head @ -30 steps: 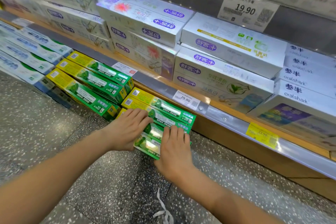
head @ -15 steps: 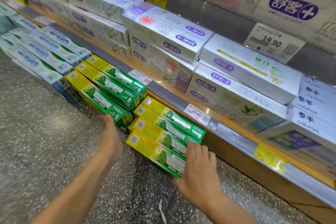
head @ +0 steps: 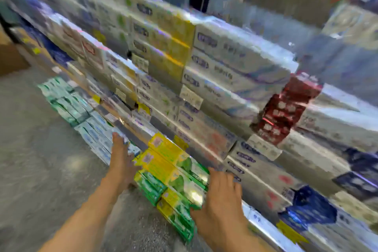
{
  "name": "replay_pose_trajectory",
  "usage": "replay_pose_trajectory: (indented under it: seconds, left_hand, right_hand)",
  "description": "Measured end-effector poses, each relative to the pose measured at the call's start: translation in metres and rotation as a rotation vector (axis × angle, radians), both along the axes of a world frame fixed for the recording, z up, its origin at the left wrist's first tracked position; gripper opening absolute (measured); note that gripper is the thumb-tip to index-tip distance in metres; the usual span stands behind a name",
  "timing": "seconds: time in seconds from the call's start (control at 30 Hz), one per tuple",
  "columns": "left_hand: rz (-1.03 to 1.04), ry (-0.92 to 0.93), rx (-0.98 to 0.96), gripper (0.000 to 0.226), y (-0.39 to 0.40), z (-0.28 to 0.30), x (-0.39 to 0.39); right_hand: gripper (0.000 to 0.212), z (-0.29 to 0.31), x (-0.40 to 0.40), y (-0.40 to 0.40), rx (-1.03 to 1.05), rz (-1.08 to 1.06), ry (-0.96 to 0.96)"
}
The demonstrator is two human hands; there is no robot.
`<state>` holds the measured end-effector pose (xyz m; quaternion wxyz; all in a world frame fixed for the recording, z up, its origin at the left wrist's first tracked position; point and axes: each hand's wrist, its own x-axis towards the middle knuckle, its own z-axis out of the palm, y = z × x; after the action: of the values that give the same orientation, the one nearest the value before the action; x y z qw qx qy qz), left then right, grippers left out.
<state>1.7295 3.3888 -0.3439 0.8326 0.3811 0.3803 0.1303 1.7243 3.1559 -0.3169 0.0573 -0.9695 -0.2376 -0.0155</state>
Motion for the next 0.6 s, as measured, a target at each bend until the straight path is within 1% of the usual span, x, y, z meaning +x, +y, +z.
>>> replay_pose_trajectory:
  seconds: [0.03,0.07,0.13,0.17,0.23,0.3,0.33,0.37,0.43,0.5,0.53,0.6]
  left_hand:
    - [0.0,-0.091,-0.049,0.079,0.001,0.057,-0.003]
    - [-0.004,-0.196,-0.058,0.076,-0.001,0.108,-0.007]
    - [0.026,-0.35,-0.039,0.06,0.004,0.218,-0.02]
    - [0.067,-0.417,-0.052,0.06,0.011,0.265,-0.027]
    - [0.133,-0.535,-0.045,0.068,0.02,0.353,-0.048]
    - [0.15,-0.642,0.012,0.072,0.027,0.424,-0.075]
    - [0.16,-0.678,0.056,0.072,0.028,0.453,-0.09]
    - [0.167,-0.713,0.097,0.079,0.03,0.477,-0.105]
    - [0.218,-0.759,0.166,0.103,0.032,0.51,-0.138]
    - [0.346,-0.789,0.218,0.121,0.036,0.531,-0.174]
    - [0.423,-0.775,0.237,0.126,0.04,0.539,-0.193]
    - [0.589,-0.734,0.243,0.125,0.055,0.544,-0.235]
  right_hand:
    - [0.101,0.051,0.002,0.012,0.029,0.019,-0.049]
    - [0.099,0.093,0.003,0.023,0.056,0.044,-0.098]
    - [0.094,0.192,0.002,0.049,0.153,0.122,-0.182]
    - [0.091,0.238,0.002,0.062,0.206,0.163,-0.223]
    - [0.084,0.325,-0.004,0.088,0.327,0.231,-0.277]
    - [0.075,0.397,-0.016,0.116,0.459,0.304,-0.316]
    - [0.075,0.427,-0.026,0.129,0.504,0.34,-0.341]
    - [0.077,0.452,-0.036,0.143,0.544,0.384,-0.366]
    - [0.081,0.49,-0.064,0.166,0.624,0.486,-0.395]
    - [0.084,0.513,-0.1,0.186,0.669,0.594,-0.4]
    - [0.086,0.521,-0.12,0.194,0.674,0.654,-0.401]
    - [0.085,0.528,-0.161,0.212,0.663,0.77,-0.418]
